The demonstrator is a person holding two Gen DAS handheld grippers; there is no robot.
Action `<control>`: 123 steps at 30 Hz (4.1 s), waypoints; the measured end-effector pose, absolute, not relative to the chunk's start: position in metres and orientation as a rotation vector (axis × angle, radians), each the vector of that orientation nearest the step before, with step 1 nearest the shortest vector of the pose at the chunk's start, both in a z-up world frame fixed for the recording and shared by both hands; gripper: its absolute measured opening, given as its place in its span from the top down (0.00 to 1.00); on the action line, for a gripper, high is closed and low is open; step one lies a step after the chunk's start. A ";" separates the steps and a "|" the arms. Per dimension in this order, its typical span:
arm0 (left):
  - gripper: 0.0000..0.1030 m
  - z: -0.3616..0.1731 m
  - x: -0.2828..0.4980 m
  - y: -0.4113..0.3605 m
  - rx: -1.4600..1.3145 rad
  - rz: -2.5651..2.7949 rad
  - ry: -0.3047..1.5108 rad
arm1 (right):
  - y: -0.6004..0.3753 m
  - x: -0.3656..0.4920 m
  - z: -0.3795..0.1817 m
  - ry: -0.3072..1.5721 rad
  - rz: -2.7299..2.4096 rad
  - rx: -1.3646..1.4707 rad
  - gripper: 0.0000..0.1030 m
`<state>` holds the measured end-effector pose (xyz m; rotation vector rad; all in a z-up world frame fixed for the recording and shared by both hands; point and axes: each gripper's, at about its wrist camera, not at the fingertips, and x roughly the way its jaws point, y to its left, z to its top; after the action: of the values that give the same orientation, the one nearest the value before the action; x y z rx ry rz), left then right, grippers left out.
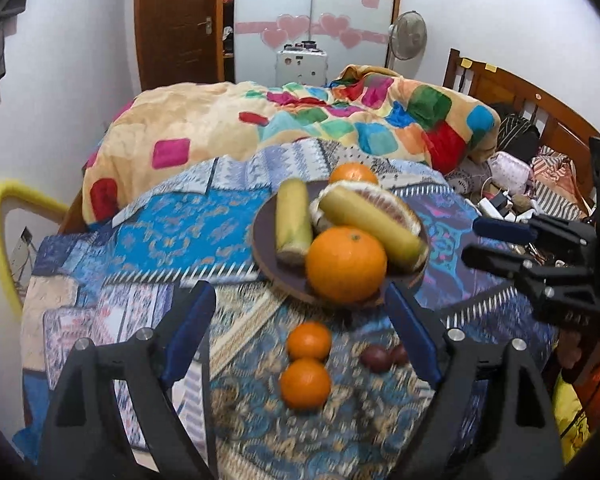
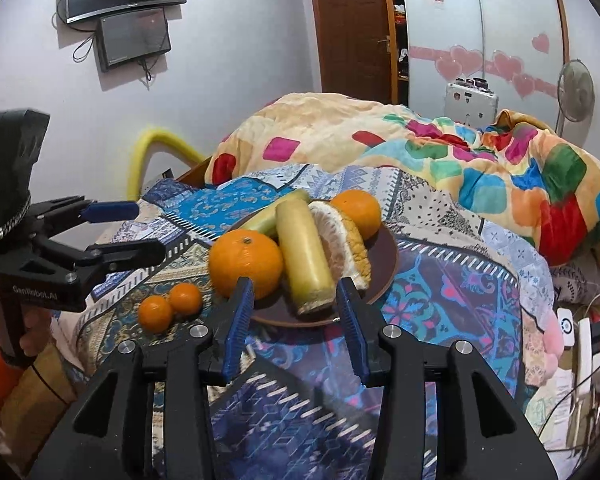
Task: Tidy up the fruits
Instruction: 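Grasp a small mandarin with the left tool while the right tool grasps a dark red date, then carry the mandarin with the left tool while the right tool carries the date onto the plate, then grasp the last mandarin with the left tool while the right tool grasps the other date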
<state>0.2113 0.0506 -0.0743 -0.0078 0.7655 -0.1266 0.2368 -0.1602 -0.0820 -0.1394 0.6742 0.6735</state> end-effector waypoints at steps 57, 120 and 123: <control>0.66 -0.118 0.192 0.067 -0.081 -0.158 0.802 | -0.142 0.217 -0.135 0.764 0.689 -0.154 0.82; 0.35 -0.084 0.196 0.085 -0.053 -0.070 0.716 | -0.122 0.223 -0.100 0.661 0.698 -0.217 0.65; 0.31 -0.087 0.181 0.083 -0.046 -0.054 0.706 | -0.121 0.217 -0.102 0.664 0.708 -0.213 0.61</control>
<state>0.1812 0.0834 -0.0868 -0.0461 0.7064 -0.0542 0.2167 -0.1206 -0.1021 -0.2135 0.6645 0.7084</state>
